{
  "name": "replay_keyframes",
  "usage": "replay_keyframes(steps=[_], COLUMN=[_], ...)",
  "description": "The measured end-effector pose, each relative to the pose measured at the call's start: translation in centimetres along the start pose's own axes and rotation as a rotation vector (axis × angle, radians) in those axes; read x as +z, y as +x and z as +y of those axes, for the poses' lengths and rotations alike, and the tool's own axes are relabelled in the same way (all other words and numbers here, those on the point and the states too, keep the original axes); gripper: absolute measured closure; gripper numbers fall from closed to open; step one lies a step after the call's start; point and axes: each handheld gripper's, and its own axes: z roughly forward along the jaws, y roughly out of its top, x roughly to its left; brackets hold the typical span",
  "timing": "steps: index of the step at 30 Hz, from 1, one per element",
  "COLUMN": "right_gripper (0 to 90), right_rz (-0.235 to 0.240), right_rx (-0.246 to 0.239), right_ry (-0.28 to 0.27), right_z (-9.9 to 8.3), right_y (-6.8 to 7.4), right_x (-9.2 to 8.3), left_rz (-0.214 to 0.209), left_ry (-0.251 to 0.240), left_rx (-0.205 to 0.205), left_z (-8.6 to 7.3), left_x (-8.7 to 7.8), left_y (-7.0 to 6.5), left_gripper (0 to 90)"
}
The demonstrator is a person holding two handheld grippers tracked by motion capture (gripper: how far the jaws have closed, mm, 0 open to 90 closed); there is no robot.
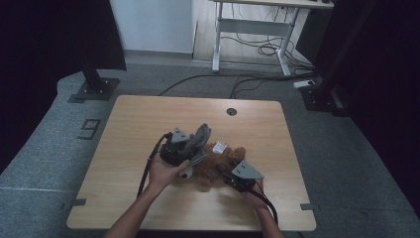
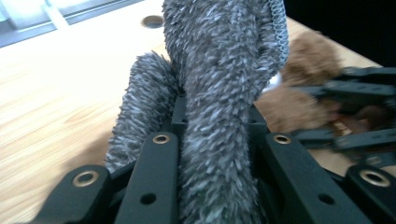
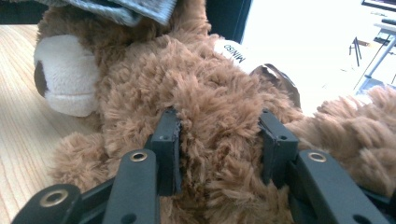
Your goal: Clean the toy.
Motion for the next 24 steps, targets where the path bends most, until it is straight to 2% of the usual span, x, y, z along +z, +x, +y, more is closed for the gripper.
replay_keyframes(steps=[4, 8, 10, 12, 16, 24], right_gripper=[57.4, 57.4, 57.4, 57.4, 57.4, 57.4], right_rz=[0.003, 0.001, 0.003, 0.004, 0.006, 0.007], right_rx=[-0.002, -0.002, -0.003, -0.002, 0.004, 0.004], right_ry=[0.001, -0.001, -0.001, -0.002, -0.002, -0.004], right_z=[0.0, 0.0, 0.0, 0.0, -0.1, -0.1], right_y=[0.0, 0.1, 0.0, 0.1, 0.0, 0.0], right_x=[0.0, 0.0, 0.0, 0.0, -0.1, -0.1], left_rz=[0.013, 0.047, 0.039, 0.024, -0.032, -0.179], left_ry=[-0.002, 0.000, -0.003, -0.016, -0.051, -0.104], left_rx=[-0.030, -0.061, -0.088, -0.098, -0.080, -0.025], left_z=[-1.2, -2.1, -2.4, -2.5, -1.7, 1.4], left_x=[-1.0, -2.0, -2.3, -2.6, -2.9, -1.6], left_y=[1.8, 3.5, 4.2, 4.4, 2.8, -1.8], left_gripper=[73.7, 73.7, 73.6, 73.4, 73.2, 73.1])
